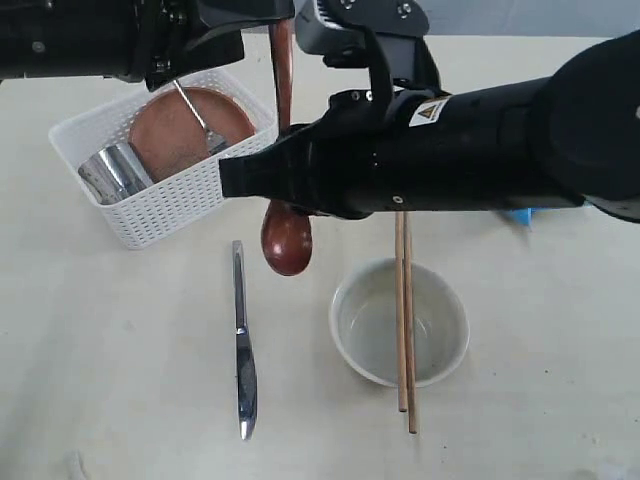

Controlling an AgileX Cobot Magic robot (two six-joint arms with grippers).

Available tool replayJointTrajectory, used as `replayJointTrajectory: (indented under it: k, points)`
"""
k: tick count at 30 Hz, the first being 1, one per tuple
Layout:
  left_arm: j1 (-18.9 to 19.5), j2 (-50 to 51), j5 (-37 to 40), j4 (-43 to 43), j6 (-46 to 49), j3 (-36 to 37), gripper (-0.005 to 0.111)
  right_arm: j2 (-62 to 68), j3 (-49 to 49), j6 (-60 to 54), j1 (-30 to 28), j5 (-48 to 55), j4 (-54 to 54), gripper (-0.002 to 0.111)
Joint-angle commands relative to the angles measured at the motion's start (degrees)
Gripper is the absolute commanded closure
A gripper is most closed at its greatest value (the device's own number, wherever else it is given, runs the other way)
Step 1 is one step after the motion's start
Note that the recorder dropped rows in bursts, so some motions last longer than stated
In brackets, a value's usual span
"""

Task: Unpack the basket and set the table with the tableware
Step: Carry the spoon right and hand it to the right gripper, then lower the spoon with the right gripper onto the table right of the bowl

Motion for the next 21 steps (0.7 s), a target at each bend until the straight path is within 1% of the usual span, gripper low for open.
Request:
replayJointTrajectory:
  k: [1, 2, 3, 4, 5, 6, 8, 10, 11, 13, 17, 21]
  points:
    - [3.76, -0.86, 0.38, -0.61, 1.51, -2.12, 0.036, -4.25, 0.04, 1.15, -7.67, 6.70, -0.59, 0.109]
    - [5.14, -1.32, 0.37, -0.61, 1.51, -2.80, 0.037, -5.47, 0.04, 1.28, -10.08, 8.96, -0.70, 0.109]
    - [7.93, -2.46, 0.89, 0.03, 1.69, -4.09, 0.040, -8.05, 0.04, 1.53, -15.43, 13.96, -0.82, 0.109]
    - [10.42, -3.06, 0.98, 1.49, 1.66, -5.06, 0.046, -10.22, 0.04, 2.19, -19.54, 17.87, -2.19, 0.109]
    - [12.66, -3.67, 0.98, 2.15, 1.66, -5.61, 0.054, -12.69, -0.06, 4.82, -23.63, 22.15, -6.27, 0.109]
    - [14.66, -3.80, 0.98, 2.15, 1.66, -5.59, 0.064, -14.48, -0.31, 8.96, -27.37, 27.42, -12.81, 0.109]
    - [17.69, -3.80, 0.82, 3.89, 1.66, -5.59, 0.081, -16.56, -1.76, 17.48, -32.48, 40.00, -28.97, 0.109]
    - [18.81, -3.69, -1.14, 5.35, 1.66, -5.59, 0.091, -17.70, -1.23, 21.75, -33.04, 47.01, -34.96, 0.109]
    - [18.81, -3.69, -2.57, 5.34, 1.66, -5.59, 0.092, -17.72, -0.33, 22.77, -32.60, 47.98, -35.12, 0.109]
    - [18.81, -3.69, -2.97, 5.34, 1.66, -5.59, 0.091, -17.72, 2.53, 24.27, -31.27, 47.86, -35.36, 0.109]
    - [18.81, -3.69, -2.74, 7.35, 0.98, -5.59, 0.091, -17.72, 10.78, 26.25, -30.33, 44.22, -36.88, 0.109]
    - [18.81, -3.69, -1.93, 7.65, -0.56, -5.59, 0.091, -17.72, 19.02, 27.66, -30.33, 35.41, -36.53, 0.109]
